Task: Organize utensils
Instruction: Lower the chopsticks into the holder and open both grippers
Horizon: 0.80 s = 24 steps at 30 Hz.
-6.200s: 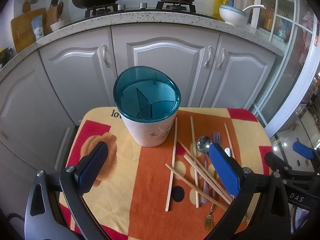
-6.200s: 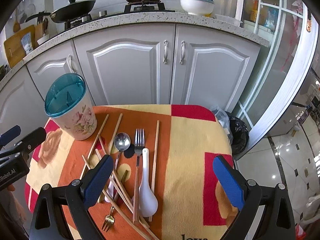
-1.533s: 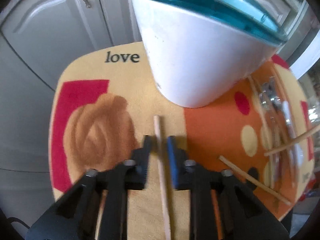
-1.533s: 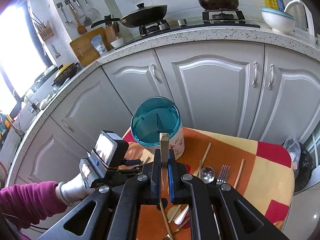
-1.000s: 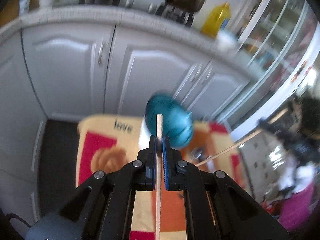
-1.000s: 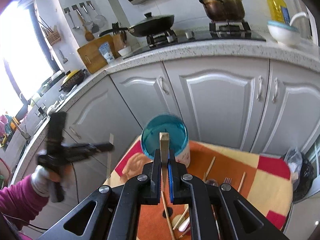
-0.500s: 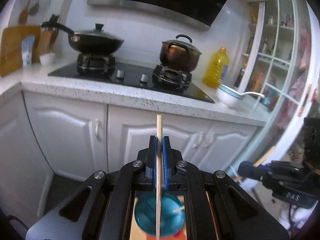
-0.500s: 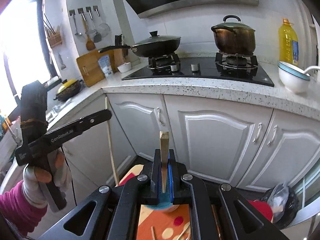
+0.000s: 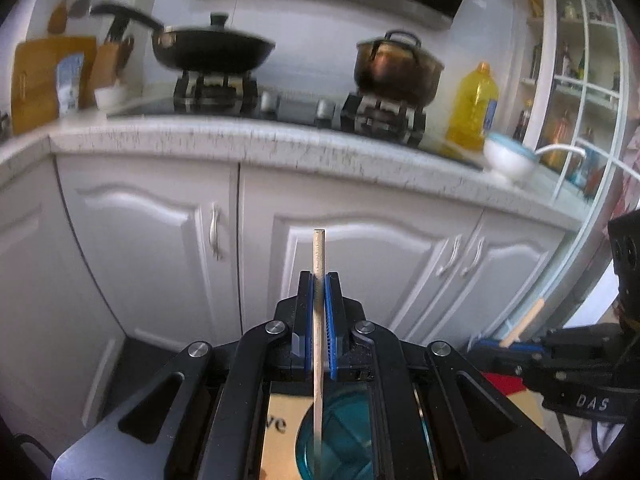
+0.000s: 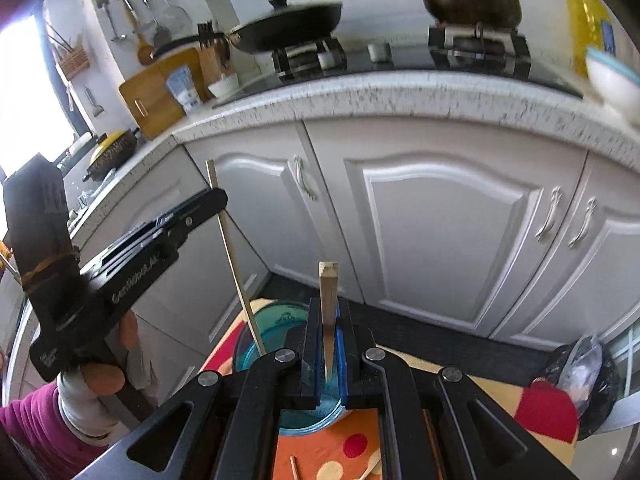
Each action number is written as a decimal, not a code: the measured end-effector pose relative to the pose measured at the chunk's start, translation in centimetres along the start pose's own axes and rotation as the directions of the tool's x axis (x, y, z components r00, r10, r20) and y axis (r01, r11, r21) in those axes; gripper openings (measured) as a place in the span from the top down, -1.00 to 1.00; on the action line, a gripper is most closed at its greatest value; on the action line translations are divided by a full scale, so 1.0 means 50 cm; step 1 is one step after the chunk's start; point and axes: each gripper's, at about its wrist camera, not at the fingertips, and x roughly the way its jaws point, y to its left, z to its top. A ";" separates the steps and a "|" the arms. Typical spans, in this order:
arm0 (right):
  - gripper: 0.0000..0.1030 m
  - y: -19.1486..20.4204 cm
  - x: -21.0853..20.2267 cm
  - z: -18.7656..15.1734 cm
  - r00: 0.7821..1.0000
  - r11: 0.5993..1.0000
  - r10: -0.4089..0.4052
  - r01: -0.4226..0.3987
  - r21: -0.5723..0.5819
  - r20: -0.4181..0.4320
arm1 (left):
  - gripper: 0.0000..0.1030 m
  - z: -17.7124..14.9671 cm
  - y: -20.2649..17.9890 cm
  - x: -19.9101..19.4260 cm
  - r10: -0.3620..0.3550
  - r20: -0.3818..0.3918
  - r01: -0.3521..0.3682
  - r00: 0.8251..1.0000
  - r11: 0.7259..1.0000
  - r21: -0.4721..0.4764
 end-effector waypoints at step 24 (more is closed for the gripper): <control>0.32 -0.005 -0.058 -0.134 0.999 0.996 -0.035 0.035 0.086 0.000 | -0.13 -0.128 -0.001 -0.144 0.025 -0.130 -0.024 0.991 1.000 0.006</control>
